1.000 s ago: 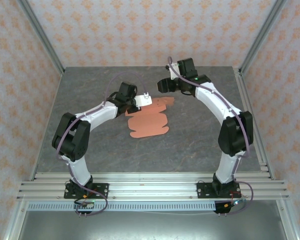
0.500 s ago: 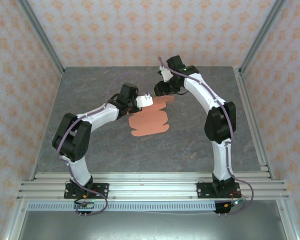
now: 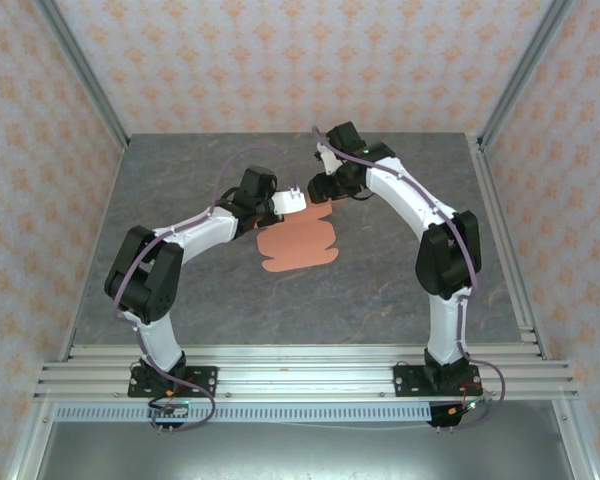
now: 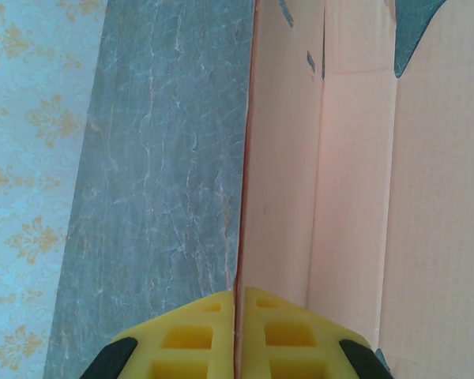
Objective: Fold the paper box
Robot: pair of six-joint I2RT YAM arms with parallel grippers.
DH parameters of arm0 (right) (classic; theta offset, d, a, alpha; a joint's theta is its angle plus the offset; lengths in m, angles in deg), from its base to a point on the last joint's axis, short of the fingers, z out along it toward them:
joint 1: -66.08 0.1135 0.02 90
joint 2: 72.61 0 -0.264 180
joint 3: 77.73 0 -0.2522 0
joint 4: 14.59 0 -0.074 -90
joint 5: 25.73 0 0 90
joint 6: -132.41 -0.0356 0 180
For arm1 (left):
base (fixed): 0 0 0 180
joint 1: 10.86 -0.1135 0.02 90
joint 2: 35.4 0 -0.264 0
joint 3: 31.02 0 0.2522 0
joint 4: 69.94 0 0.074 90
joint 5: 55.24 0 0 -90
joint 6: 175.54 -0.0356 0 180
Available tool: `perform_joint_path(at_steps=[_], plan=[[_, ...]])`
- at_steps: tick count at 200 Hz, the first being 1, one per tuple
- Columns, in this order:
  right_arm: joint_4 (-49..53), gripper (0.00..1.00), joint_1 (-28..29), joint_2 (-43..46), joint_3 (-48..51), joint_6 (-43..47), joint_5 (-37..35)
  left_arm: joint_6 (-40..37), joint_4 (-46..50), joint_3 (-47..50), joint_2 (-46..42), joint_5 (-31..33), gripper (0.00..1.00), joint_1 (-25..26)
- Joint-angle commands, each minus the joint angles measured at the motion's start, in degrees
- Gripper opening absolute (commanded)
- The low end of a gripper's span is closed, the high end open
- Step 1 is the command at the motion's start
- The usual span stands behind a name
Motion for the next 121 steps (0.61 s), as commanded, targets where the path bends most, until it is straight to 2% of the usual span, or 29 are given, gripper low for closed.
perform_joint_path(at_steps=[1, 57, 121], plan=[[1.2, 0.55, -0.9, 0.8, -1.3, 5.1, -3.2, -0.2, 1.6, -0.9, -0.1, 0.2, 0.0, 0.2], [1.9, 0.51, -0.1, -0.7, -1.2, 5.7, -1.9, -0.1, 2.3, -1.6, 0.8, 0.4, 0.0, 0.3], [1.4, 0.51, 0.6, -2.0, -0.2, 4.3, -7.8, 0.1, 2.7, -2.1, 1.2, 0.4, 0.0, 0.3]])
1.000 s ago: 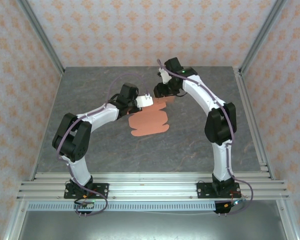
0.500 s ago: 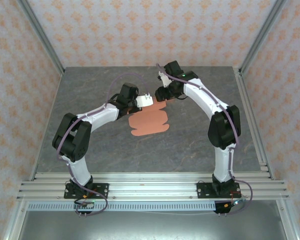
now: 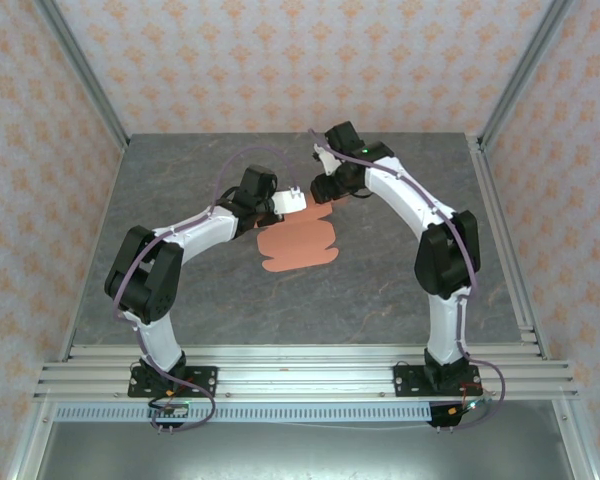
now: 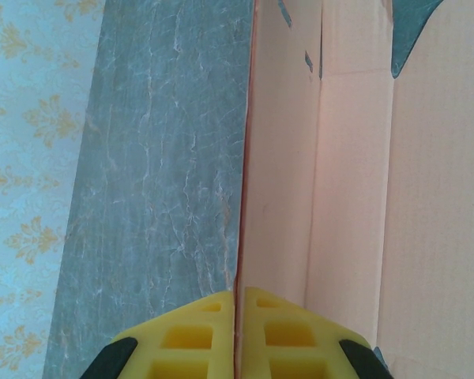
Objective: Fold the paper box
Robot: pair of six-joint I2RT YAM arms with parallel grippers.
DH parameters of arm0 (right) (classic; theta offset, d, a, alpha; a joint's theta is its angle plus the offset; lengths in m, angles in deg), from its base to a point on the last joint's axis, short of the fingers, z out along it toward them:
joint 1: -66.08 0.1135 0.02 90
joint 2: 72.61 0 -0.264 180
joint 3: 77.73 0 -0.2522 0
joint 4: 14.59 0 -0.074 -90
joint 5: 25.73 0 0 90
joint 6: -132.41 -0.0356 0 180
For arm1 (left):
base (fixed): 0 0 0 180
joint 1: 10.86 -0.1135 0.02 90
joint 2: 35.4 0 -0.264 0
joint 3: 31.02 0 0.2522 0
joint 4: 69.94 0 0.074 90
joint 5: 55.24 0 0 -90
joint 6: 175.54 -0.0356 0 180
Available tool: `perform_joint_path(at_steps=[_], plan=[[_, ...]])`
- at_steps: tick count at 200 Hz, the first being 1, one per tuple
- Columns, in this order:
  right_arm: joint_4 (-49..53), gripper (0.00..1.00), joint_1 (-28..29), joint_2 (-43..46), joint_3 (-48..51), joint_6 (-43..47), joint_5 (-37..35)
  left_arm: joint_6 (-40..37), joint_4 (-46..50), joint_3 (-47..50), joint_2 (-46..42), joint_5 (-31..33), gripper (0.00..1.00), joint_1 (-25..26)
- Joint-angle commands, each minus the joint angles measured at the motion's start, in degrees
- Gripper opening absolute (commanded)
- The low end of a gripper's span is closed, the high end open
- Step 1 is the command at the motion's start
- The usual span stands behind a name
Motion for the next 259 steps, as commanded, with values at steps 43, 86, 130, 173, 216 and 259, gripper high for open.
perform_joint_path(at_steps=[43, 86, 130, 173, 216, 259], plan=[[0.5, 0.49, 0.4, -1.9, 2.0, 0.2, -1.8, 0.1, 2.1, -2.1, 1.7, 0.3, 0.0, 0.3], [-0.4, 0.42, 0.7, -2.6, 2.4, -0.5, -2.2, 0.1, 2.5, -2.5, 1.9, 0.2, 0.0, 0.2], [-3.5, 0.34, 0.7, -2.9, 3.4, -2.9, -2.1, 0.2, 2.6, -2.4, 1.8, 0.1, 0.0, 0.1], [-7.2, 0.31, 0.7, -2.1, 4.8, -5.5, -5.2, 0.2, 2.7, -2.2, 1.6, 0.1, 0.0, 0.2], [-8.2, 0.24, 0.7, -1.9, 5.0, -6.0, -6.4, 0.1, 2.7, -2.2, 1.7, 0.0, 0.0, 0.1], [-11.9, 0.06, 0.6, 0.2, 8.5, -9.0, -9.2, 0.2, 2.6, -1.8, 1.6, 0.1, 0.0, 0.1]])
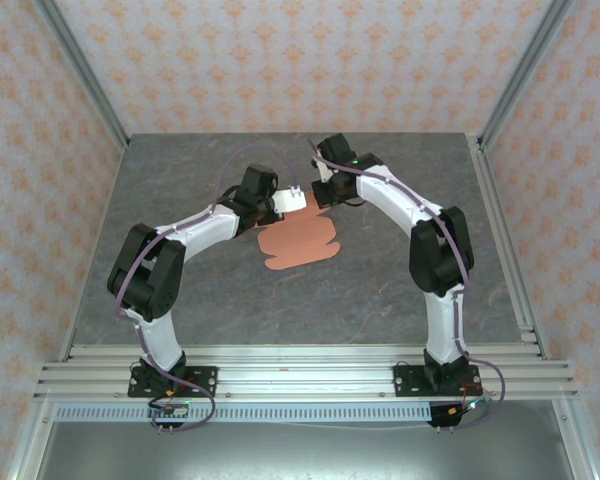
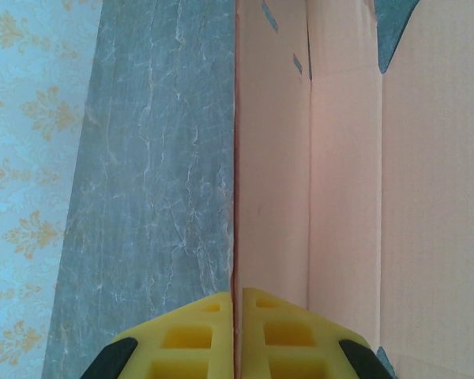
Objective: Fold the paper box
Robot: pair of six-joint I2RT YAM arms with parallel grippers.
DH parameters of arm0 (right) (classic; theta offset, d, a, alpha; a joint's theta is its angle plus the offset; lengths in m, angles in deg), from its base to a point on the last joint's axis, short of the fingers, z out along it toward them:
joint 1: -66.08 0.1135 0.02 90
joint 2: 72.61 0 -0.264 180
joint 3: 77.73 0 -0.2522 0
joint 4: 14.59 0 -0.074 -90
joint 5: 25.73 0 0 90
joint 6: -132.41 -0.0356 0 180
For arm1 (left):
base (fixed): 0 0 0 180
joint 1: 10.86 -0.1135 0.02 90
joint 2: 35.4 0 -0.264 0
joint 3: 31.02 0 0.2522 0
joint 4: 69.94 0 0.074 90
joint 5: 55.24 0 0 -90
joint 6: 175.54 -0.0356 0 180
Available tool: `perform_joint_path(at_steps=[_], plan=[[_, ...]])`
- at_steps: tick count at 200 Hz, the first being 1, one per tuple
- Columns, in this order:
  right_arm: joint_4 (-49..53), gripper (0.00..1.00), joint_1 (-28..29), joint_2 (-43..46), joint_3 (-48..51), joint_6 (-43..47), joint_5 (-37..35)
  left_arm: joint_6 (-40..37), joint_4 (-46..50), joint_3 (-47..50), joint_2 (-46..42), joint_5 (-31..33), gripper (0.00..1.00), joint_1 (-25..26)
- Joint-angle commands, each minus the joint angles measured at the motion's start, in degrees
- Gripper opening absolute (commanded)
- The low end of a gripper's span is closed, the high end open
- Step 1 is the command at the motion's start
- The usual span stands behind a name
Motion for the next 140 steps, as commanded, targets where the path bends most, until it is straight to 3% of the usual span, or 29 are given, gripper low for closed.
perform_joint_path(at_steps=[1, 13, 26, 39, 50, 80, 98, 127, 140], plan=[[-3.6, 0.06, -0.7, 2.3, 2.9, -2.9, -5.9, 0.1, 2.3, -0.8, 0.5, -0.6, 0.0, 0.1], [-5.1, 0.02, -0.6, 3.0, 4.0, -3.8, -6.4, 0.2, 2.5, -0.7, 0.2, -0.9, 0.0, 0.1], [-7.0, 0.0, -0.7, 3.8, 5.5, -4.8, -6.2, 0.8, 3.4, -0.8, -0.1, -1.6, 0.17, 0.1], [-8.7, 0.0, -0.7, 4.5, 6.9, -4.9, -5.7, 1.7, 5.0, -1.3, -0.6, -3.1, 0.2, -0.1], [-9.8, 0.0, -0.6, 5.0, 8.0, -4.5, -5.3, 2.7, 7.6, -2.5, -0.9, -4.7, 0.3, -0.3], [-9.7, 0.0, -0.6, 5.1, 8.3, -2.1, -4.4, 5.9, 18.1, -9.1, -1.6, -14.2, 0.63, -2.0], [-10.0, 0.0, -0.6, 5.3, 8.6, -1.1, -4.0, 7.9, 25.5, -14.5, -1.6, -22.1, 0.76, -3.7], [-12.1, 0.0, -0.6, 6.7, 10.4, -0.2, -4.0, 13.1, 29.2, -19.9, -3.4, -34.5, 0.83, -7.4], [-12.6, 0.0, -0.5, 7.2, 11.0, -0.1, -3.9, 18.2, 27.2, -21.1, -4.2, -35.2, 0.83, -8.6]])
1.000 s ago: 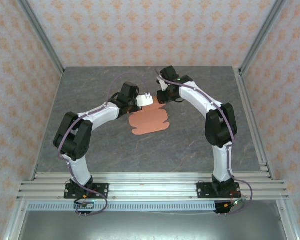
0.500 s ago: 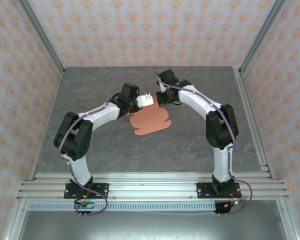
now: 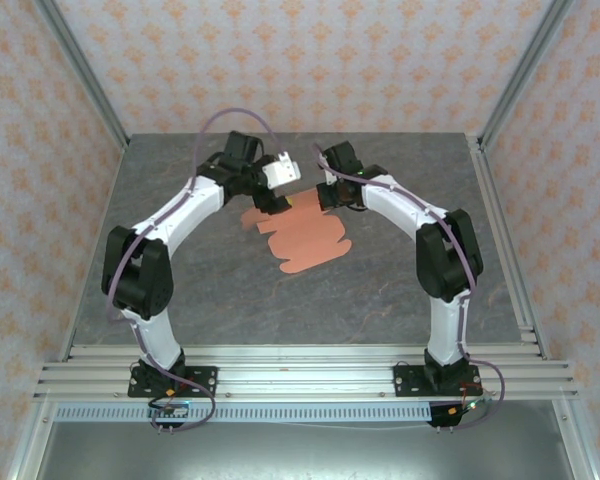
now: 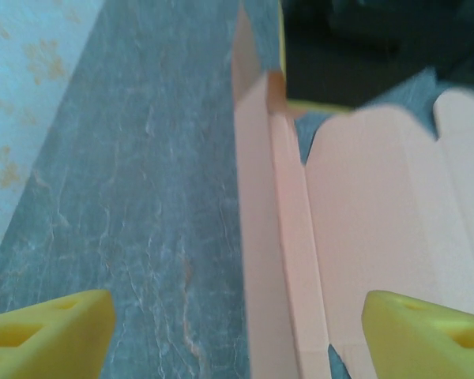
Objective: Fold the paper box
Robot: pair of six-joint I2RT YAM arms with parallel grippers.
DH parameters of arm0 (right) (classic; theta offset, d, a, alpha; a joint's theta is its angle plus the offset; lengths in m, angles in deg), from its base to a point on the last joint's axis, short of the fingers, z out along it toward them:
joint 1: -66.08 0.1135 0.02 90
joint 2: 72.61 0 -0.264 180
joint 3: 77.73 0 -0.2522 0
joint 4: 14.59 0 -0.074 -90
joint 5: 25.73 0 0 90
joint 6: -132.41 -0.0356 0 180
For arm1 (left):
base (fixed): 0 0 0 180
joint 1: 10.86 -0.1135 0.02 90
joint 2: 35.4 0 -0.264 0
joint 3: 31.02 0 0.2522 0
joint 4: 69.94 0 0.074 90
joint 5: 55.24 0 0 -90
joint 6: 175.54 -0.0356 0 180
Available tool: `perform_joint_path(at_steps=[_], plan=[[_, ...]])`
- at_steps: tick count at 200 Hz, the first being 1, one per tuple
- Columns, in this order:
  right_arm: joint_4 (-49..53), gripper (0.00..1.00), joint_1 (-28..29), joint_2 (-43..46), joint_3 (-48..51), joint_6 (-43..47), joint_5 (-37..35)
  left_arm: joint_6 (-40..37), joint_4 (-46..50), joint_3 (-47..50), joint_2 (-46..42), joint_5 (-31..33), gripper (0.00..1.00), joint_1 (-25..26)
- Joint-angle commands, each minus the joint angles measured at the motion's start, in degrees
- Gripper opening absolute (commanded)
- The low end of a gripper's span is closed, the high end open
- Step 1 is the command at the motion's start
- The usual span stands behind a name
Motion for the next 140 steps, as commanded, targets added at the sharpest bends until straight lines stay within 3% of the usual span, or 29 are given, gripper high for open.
perform_joint_path(at_steps=[1, 15, 25, 41, 55, 140], plan=[[-1.5, 0.0, 0.0, 2.9, 1.3, 1.4, -1.0, 9.3, 3.7, -3.1, -3.3, -9.3, 0.83, -2.3], [-1.7, 0.0, 0.0, 3.0, 1.6, 1.5, -0.7, 15.9, 3.2, -6.5, -2.2, -3.7, 0.83, -2.9], [-1.8, 0.0, 0.0, 3.2, 1.7, 1.4, -0.6, 19.2, 8.4, -12.2, 0.6, 0.0, 0.82, -2.8], [-2.1, 0.0, 0.1, 3.4, 1.8, 1.3, -0.4, 22.1, 18.4, -21.9, 7.0, 1.1, 0.81, -2.8], [-2.3, 0.0, 0.0, 3.5, 1.9, 1.0, -0.3, 25.1, 21.7, -25.8, 11.2, 0.8, 0.8, -2.8], [-2.3, 0.0, 0.1, 3.8, 2.2, -0.3, 0.3, 21.1, 33.8, -36.6, 24.3, 0.0, 0.85, -0.8]])
